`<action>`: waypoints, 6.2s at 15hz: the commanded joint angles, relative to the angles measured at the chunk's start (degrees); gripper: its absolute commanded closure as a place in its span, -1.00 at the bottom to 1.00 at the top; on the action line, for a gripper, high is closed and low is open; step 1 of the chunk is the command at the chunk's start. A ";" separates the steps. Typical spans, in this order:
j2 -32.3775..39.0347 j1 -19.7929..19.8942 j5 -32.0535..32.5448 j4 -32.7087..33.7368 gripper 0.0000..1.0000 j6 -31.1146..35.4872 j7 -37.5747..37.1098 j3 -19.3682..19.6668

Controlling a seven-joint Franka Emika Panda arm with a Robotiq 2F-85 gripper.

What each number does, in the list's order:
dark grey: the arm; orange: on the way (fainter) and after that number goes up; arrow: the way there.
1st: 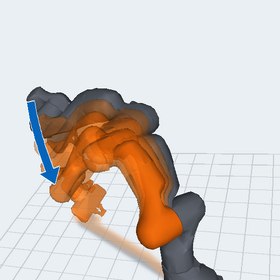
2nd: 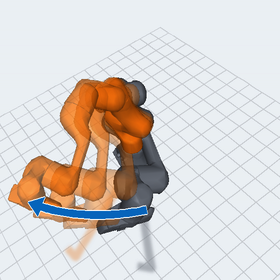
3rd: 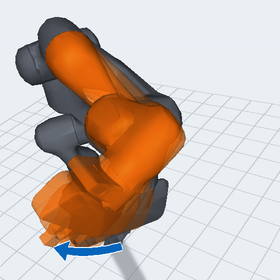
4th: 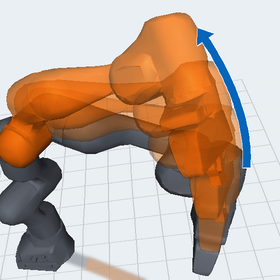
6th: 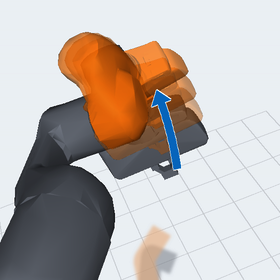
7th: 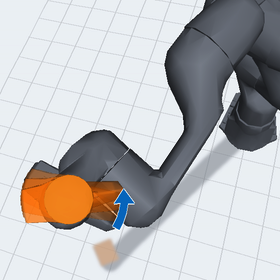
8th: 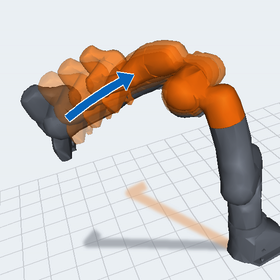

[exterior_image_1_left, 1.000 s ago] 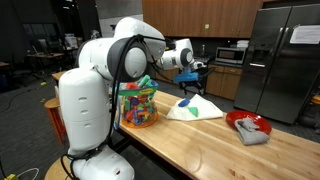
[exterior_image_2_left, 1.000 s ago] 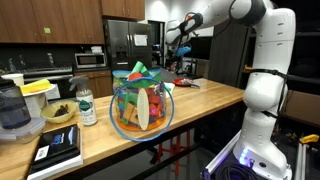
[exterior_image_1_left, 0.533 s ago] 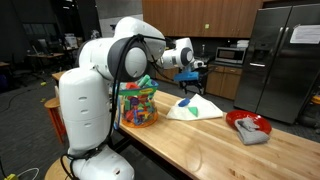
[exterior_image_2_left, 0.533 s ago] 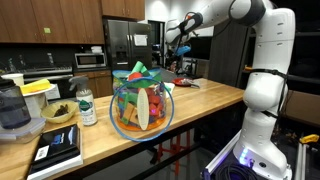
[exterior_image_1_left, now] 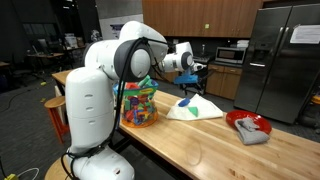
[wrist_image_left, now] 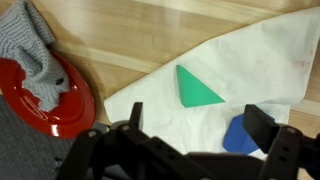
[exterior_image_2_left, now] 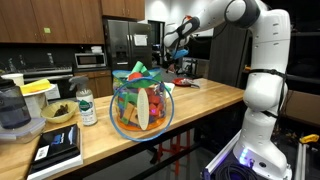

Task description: Put the green item in the plastic bag

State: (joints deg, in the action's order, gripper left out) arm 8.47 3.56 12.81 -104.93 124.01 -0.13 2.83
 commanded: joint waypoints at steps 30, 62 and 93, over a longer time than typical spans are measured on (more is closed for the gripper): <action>19.78 -1.93 -0.91 9.82 -1.00 12.19 -8.69 2.72; 18.50 -1.37 -8.55 6.83 -1.00 2.77 1.82 -0.73; 10.31 -3.87 0.24 11.39 0.68 -2.66 2.15 0.27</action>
State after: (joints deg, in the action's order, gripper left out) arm 21.33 0.58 11.17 -93.66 123.07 3.45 2.80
